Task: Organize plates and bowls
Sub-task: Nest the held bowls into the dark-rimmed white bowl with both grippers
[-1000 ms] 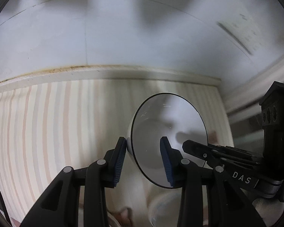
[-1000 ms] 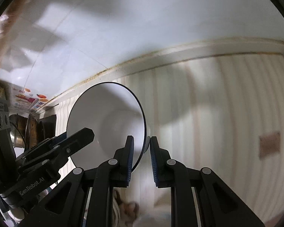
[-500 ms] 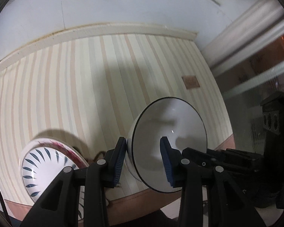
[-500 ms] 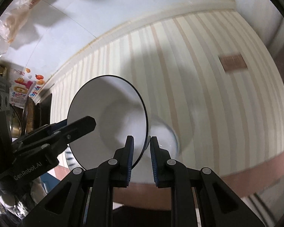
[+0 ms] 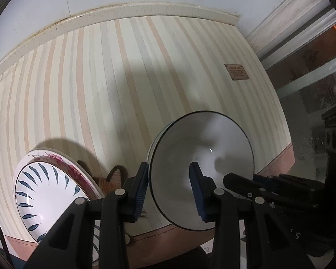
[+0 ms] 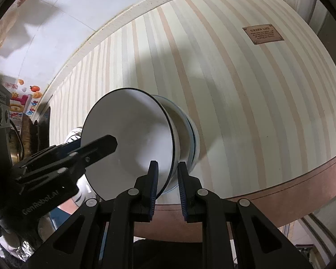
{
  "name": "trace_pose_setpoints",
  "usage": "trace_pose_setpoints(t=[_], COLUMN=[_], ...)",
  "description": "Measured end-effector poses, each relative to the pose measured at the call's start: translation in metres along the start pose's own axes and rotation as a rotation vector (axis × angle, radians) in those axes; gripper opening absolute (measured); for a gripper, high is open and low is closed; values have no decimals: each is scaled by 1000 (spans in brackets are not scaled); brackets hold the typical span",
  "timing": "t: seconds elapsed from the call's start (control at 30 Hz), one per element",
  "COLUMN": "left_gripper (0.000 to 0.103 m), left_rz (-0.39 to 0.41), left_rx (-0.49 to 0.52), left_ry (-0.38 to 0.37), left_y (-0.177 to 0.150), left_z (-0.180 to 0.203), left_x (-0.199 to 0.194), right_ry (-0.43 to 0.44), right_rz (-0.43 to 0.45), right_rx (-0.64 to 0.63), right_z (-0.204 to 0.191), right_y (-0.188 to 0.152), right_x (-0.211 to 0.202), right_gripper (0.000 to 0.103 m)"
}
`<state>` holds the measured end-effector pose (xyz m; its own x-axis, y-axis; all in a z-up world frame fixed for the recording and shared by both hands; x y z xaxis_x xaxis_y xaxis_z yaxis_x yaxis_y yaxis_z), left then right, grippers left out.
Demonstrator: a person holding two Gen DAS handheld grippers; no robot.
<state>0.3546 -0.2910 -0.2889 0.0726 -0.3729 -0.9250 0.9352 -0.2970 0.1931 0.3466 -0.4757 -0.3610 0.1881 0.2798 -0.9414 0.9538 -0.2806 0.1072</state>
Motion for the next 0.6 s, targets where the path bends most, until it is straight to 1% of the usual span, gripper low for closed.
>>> trace_pose_setpoints(t=[0.47,0.6], left_gripper=[33,33], left_rz=[-10,-9], left_rx=[15,14], left_ry=[17,16], left_y=[-2,-3], left_z=[3,2], left_x=[7,5], right_ry=[-40,-36], right_rz=[36,44], right_rx=[-12,1], right_z=[-5,-4], right_y=[10,11], right_x=[-2,-3], right_gripper=[19,23])
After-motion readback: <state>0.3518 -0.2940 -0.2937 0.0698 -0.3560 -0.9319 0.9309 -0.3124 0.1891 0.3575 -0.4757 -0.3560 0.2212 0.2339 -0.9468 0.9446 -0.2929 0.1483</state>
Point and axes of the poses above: each gripper's, at about its wrist camera, not at the fingertips, and x roughly the way its jaws point, z to its right, y to its top, the point moved 1 cm from there along x, roughly the way its jaws point, and after that the axes turned 4 degrees about -y, right-handed, at the moved point
